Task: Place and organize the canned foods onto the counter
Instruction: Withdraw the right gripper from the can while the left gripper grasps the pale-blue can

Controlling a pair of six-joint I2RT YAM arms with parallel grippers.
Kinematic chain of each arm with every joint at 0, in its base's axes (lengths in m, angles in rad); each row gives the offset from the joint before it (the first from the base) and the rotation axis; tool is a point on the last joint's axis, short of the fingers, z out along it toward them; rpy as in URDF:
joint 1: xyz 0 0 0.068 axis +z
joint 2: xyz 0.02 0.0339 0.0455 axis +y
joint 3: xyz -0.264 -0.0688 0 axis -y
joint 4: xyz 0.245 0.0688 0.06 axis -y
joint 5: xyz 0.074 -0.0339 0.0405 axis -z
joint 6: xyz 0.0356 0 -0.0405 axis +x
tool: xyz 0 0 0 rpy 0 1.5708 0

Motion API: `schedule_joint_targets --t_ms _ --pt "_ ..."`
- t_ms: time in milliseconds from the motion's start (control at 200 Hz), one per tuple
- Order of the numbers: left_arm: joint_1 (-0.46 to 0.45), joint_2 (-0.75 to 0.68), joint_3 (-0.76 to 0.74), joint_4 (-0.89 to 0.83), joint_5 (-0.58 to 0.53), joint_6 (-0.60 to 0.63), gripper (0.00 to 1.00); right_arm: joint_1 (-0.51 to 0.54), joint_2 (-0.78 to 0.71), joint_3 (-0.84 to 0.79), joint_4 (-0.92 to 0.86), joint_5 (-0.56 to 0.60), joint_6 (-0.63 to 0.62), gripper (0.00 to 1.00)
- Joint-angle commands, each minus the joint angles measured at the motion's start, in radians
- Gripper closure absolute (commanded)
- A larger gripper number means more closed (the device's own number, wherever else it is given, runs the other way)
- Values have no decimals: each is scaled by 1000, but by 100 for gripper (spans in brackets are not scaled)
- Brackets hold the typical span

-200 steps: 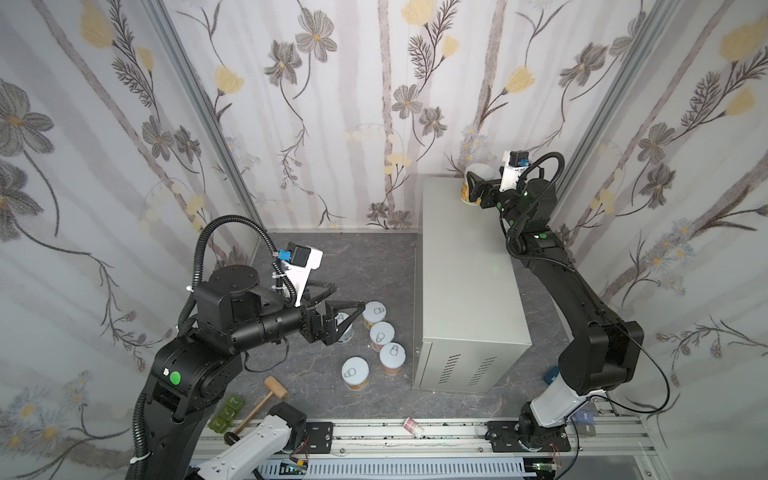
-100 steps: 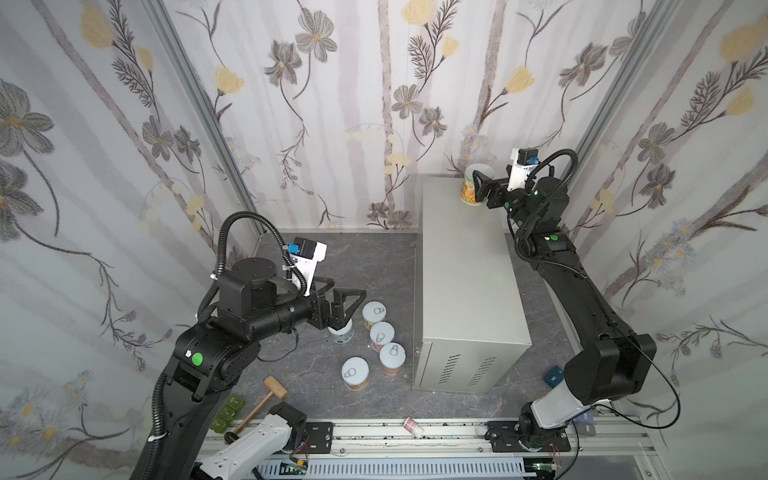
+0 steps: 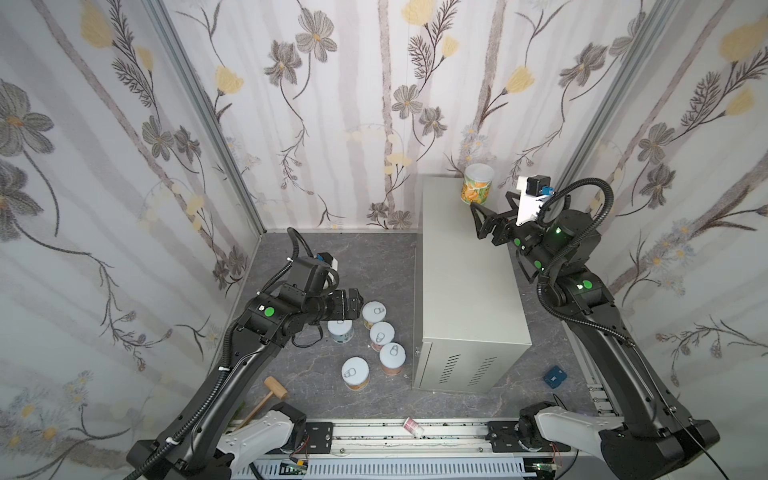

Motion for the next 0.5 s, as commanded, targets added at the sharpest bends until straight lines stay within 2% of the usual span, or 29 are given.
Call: schedule_joint_targets --t_ms 0,330,495 --pt "12 27 -52 34 -60 -73 0 36 -74 -42 -103 64 -19 0" --pt "57 179 -143 91 -189 -201 0 111 -286 -215 -147 -12 -4 0" --pt "66 241 -208 175 -202 -243 0 166 -327 -228 -191 20 -3 0"
